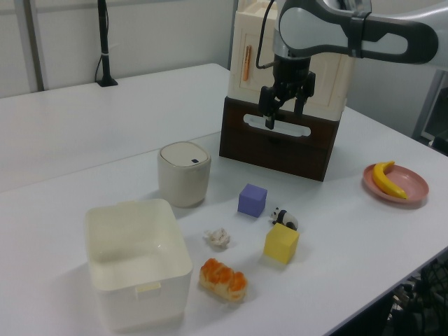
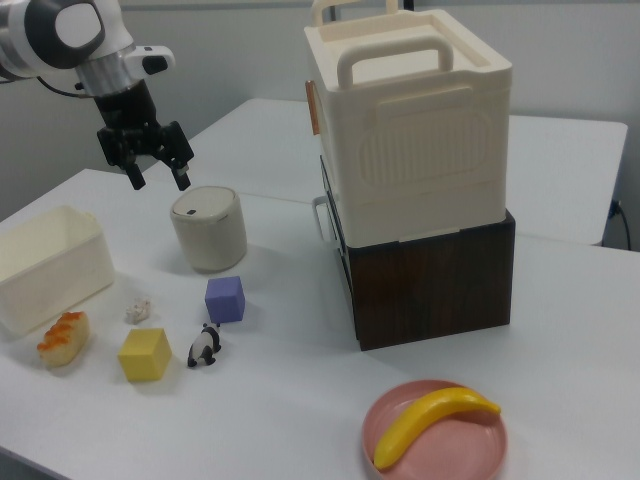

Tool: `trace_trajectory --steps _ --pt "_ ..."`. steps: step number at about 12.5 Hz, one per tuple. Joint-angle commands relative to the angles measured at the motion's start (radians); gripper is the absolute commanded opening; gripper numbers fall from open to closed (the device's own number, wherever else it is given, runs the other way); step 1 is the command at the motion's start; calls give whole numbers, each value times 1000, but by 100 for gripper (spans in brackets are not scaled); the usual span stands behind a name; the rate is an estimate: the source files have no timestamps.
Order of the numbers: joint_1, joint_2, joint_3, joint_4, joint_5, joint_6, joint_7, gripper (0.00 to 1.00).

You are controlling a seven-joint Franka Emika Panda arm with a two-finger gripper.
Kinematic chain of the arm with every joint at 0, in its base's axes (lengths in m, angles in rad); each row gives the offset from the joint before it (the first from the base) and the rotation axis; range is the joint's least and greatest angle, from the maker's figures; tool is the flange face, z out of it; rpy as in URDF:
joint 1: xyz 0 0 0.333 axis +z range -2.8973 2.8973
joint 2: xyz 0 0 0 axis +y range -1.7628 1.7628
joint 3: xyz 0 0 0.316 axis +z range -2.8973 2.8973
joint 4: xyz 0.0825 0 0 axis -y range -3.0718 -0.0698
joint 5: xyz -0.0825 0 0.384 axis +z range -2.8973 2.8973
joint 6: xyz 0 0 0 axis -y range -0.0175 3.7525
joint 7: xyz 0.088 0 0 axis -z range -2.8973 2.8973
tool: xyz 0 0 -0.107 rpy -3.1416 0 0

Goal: Put the bread in the basket
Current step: 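Raise the open gripper and move it toward the orange pastry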

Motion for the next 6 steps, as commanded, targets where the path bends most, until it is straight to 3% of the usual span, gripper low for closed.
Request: trace_trajectory --steps 1,6 --pt "4 5 0 11 20 -15 18 100" --pt "4 59 24 60 23 -9 64 100"
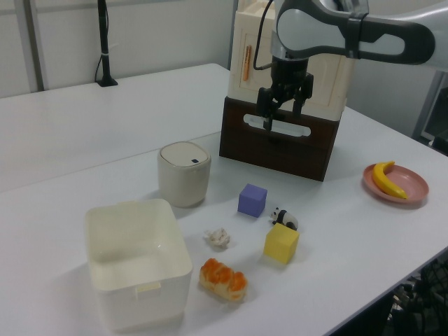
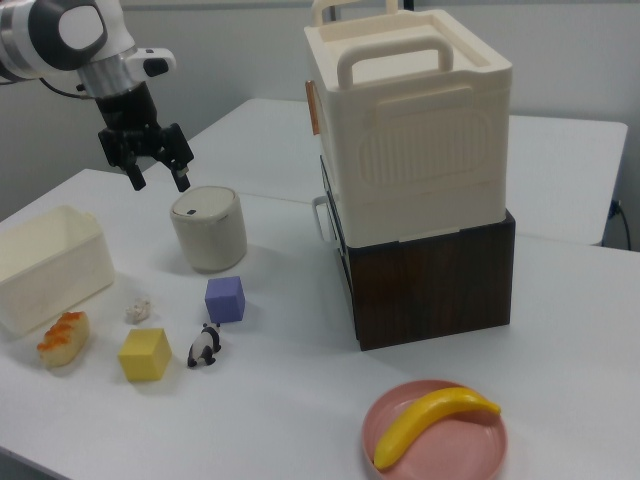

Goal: Put the bread in the basket
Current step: 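Raise the open gripper and move it toward the orange pastry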

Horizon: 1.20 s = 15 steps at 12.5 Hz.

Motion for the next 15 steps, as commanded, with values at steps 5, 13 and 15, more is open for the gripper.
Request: trace_trajectory --steps 5,13,15 --pt "4 37 17 51 38 -9 39 100" --pt "4 34 18 51 36 -9 40 100" --pt "4 34 18 51 35 -9 39 100"
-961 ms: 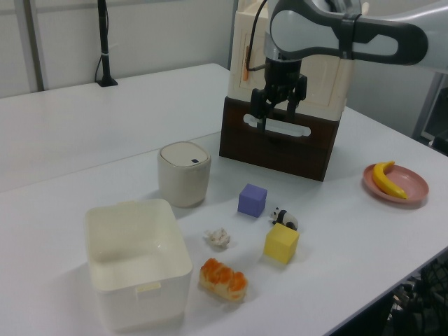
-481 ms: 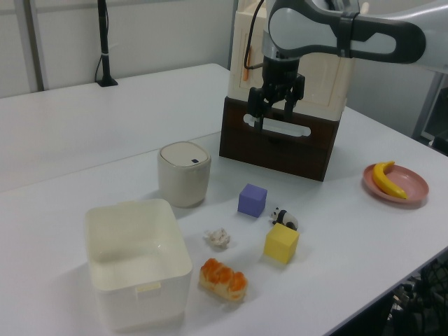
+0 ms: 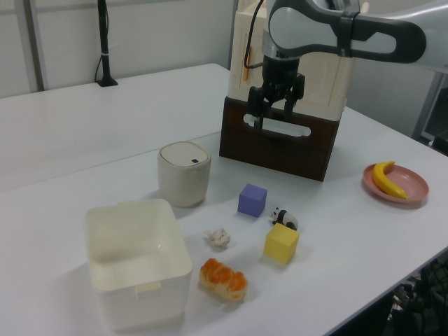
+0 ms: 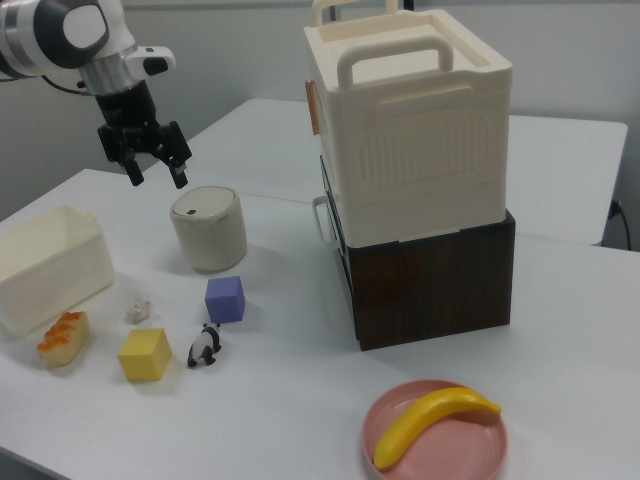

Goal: Put the bread in the basket
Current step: 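Raise the open gripper and move it toward the orange pastry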

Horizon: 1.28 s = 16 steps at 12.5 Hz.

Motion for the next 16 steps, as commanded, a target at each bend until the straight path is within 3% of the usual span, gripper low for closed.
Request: trace_trajectory --steps 1,5,9,12,16 --pt "4 -4 1 9 21 -9 14 100" --pt "6 -3 4 8 21 -9 -3 100" --pt "6 -3 59 -1 10 -13 -87 100" --pt "6 -4 126 -34 7 -23 -238 100" --pt "7 -6 180 -52 6 -89 -385 100"
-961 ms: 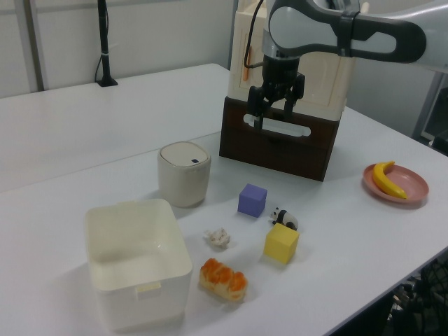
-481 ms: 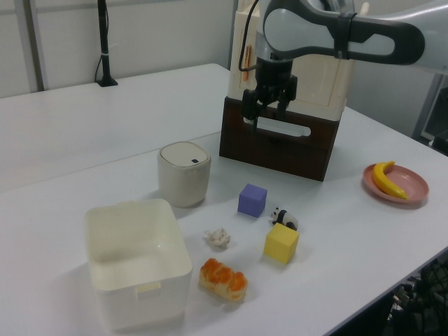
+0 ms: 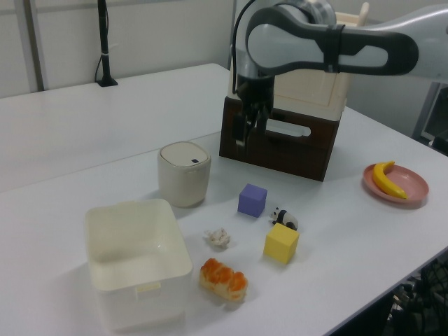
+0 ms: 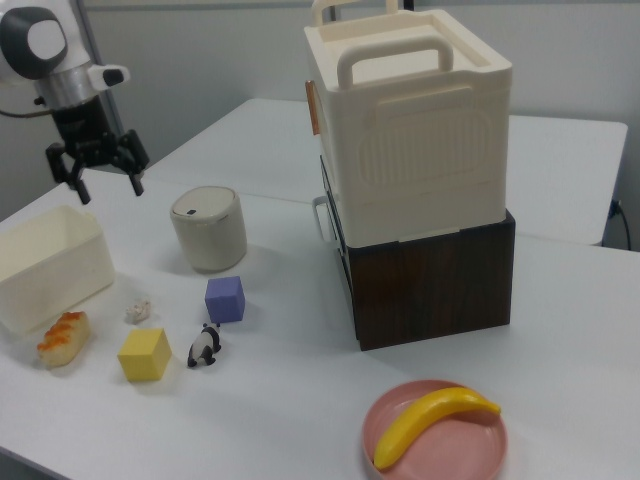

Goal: Put the bread in the basket
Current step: 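Lower the open gripper down over the orange pastry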

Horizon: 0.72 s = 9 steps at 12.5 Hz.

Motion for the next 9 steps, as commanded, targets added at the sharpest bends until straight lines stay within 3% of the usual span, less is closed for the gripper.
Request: trace_trajectory --steps 1,6,9 --pt "3 -14 46 -25 6 -53 -117 100" --pt "76 -48 66 -130 6 -41 -124 100" --pt "114 -144 79 -264 18 55 -65 100"
